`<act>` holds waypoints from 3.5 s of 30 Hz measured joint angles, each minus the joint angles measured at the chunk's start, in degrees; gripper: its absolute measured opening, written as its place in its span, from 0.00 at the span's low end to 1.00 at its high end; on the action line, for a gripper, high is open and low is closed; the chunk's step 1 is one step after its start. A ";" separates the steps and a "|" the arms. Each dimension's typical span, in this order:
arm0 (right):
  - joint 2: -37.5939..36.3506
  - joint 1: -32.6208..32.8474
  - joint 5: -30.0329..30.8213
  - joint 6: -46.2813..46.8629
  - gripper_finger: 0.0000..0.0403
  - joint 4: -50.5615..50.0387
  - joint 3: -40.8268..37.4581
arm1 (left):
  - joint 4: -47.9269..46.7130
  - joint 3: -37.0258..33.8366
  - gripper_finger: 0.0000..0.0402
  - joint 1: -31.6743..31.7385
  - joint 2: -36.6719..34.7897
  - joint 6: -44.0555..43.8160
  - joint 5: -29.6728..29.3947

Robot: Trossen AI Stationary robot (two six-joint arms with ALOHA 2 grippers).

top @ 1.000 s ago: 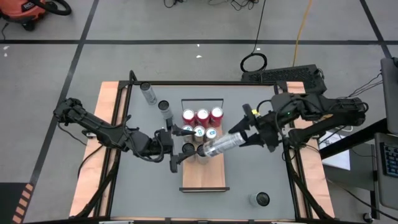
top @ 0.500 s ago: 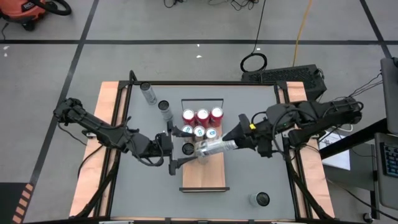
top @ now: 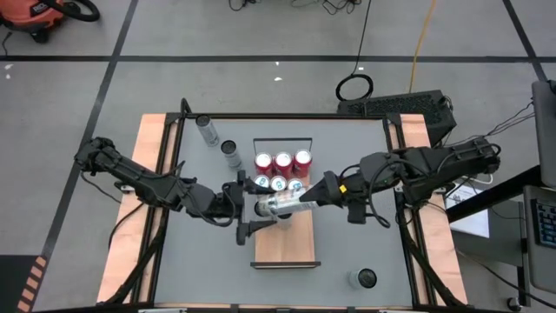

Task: Place canned beverage on shelf
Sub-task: Put the white-yellow soda can aligned with the other white-yellow soda cans on the shelf

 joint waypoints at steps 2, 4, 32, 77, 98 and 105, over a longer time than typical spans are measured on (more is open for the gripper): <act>0.27 0.00 0.27 -1.69 0.50 0.07 0.00 | -0.64 0.00 0.94 0.01 0.00 -0.96 0.01; 0.54 -0.01 0.35 -2.47 0.50 0.19 0.00 | -1.44 0.00 0.92 0.04 0.00 -1.09 0.00; 0.54 -0.09 3.40 20.54 0.65 -0.11 0.02 | -3.44 0.00 0.62 0.45 -0.02 1.17 -0.63; -2.24 5.88 14.29 81.26 0.75 74.18 -36.70 | 31.07 3.23 0.61 -8.70 13.44 43.99 -29.07; -2.24 5.79 10.71 77.11 0.70 85.34 -36.65 | 38.55 3.23 0.61 -6.27 17.80 44.10 -28.60; -2.24 5.81 13.02 76.82 0.58 85.37 -36.65 | 39.69 3.23 0.61 -5.89 18.47 44.02 -28.24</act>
